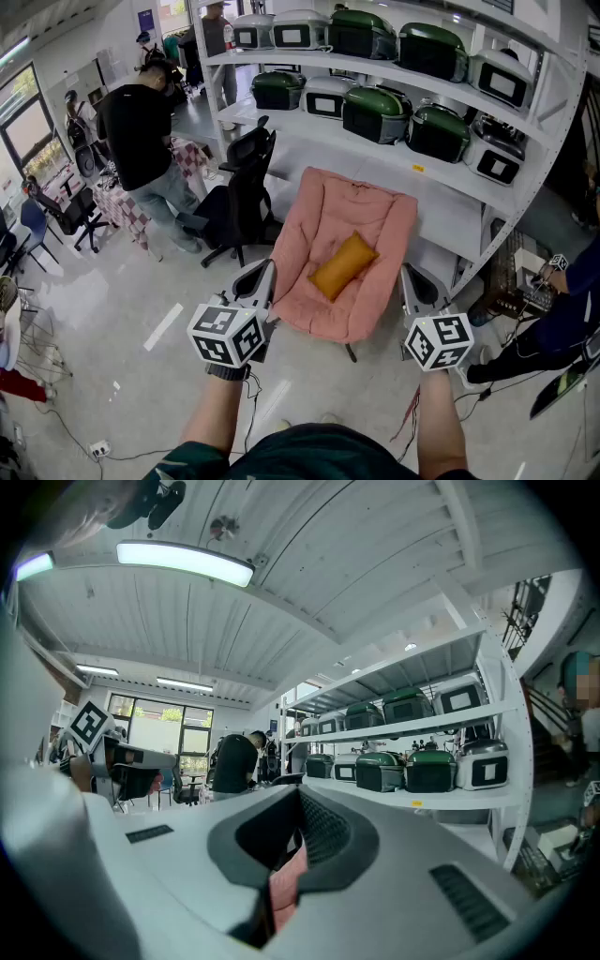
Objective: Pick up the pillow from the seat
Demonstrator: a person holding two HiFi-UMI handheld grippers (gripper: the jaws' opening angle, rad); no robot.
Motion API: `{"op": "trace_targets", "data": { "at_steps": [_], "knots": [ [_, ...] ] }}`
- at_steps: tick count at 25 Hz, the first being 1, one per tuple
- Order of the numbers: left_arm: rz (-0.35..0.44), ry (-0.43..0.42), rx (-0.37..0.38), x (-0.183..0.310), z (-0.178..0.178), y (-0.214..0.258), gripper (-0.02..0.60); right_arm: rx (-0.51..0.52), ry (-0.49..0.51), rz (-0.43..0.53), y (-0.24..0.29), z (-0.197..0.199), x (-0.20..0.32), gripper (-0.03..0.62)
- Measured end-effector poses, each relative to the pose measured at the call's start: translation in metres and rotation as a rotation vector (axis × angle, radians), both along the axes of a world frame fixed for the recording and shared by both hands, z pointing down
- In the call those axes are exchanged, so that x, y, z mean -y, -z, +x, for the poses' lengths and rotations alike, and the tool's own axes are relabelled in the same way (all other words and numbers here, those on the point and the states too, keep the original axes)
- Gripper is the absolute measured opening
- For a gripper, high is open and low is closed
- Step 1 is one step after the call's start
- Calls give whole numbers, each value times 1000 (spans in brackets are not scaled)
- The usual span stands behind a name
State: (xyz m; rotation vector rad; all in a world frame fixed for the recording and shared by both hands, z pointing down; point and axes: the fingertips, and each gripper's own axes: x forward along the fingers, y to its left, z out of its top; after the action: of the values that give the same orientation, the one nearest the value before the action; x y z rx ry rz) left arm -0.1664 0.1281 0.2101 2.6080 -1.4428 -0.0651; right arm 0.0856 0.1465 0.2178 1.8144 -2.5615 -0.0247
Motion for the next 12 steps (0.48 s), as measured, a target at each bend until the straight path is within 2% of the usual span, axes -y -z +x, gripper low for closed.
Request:
{"op": "trace_targets", "data": {
  "at_steps": [12],
  "knots": [
    [12,25,-3,-8,3,1,5,7,18,0,-3,6,-8,3]
  ]
}}
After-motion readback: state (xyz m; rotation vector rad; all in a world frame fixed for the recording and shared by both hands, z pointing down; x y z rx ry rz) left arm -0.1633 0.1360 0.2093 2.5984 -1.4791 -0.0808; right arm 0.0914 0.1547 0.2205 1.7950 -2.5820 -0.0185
